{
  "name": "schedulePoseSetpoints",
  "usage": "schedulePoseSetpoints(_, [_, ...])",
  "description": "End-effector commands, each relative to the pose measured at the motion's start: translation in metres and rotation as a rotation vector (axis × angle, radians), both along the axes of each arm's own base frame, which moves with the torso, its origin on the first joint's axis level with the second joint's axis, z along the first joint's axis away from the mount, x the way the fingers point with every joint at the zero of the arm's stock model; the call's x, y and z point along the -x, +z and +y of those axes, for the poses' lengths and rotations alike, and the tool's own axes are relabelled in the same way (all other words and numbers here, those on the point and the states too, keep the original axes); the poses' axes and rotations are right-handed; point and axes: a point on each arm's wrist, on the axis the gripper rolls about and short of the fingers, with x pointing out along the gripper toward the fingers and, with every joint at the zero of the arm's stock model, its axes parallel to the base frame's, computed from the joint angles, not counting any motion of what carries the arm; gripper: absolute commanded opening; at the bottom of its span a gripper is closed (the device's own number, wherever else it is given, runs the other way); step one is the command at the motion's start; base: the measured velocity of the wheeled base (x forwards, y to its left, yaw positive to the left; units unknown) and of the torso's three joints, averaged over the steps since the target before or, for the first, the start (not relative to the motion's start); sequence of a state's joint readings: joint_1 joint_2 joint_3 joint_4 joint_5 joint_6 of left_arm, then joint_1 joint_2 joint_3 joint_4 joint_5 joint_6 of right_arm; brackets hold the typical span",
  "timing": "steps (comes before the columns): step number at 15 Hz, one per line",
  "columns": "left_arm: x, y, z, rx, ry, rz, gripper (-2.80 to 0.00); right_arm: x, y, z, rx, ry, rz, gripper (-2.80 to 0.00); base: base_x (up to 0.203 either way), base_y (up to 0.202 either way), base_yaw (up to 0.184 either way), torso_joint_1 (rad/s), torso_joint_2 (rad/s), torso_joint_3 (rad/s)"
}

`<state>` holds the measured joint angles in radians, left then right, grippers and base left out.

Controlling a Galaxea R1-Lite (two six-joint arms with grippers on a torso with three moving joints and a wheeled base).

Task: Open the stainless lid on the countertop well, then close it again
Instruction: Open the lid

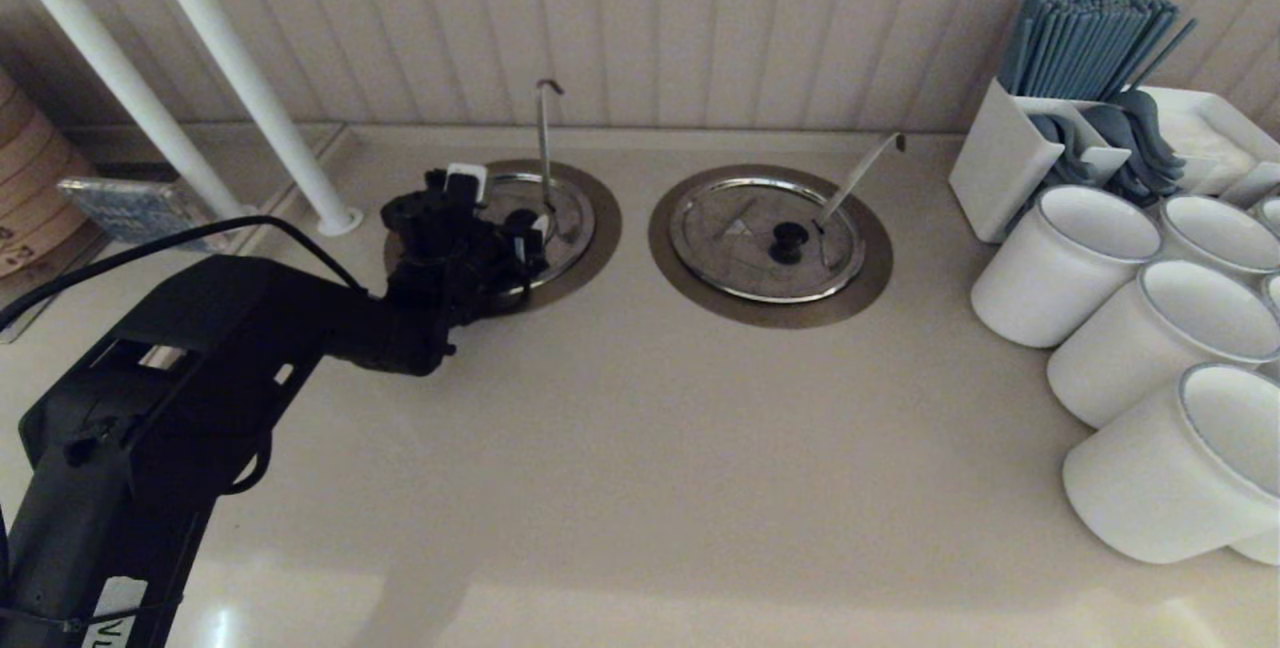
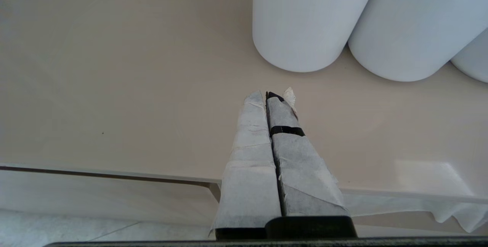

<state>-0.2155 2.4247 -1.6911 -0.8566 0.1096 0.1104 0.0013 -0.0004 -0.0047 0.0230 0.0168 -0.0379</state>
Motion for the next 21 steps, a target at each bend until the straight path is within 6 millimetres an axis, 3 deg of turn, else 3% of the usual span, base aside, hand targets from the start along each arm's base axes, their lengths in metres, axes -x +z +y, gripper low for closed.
schedulePoseSetpoints(1, [0.001, 0.004, 0.001, 0.005, 0.005, -0.02, 0.0, 0.0, 0.0, 0.0, 0.0, 0.0, 0.001, -2.8, 0.0, 0.0, 0.0, 0.0, 0.0, 0.0])
schedulePoseSetpoints(21, [0.008, 0.035, 0.026, 0.027, 0.045, -0.095, 0.0, 0.0, 0.0, 0.0, 0.0, 0.0, 0.001, -2.8, 0.0, 0.0, 0.0, 0.0, 0.0, 0.0])
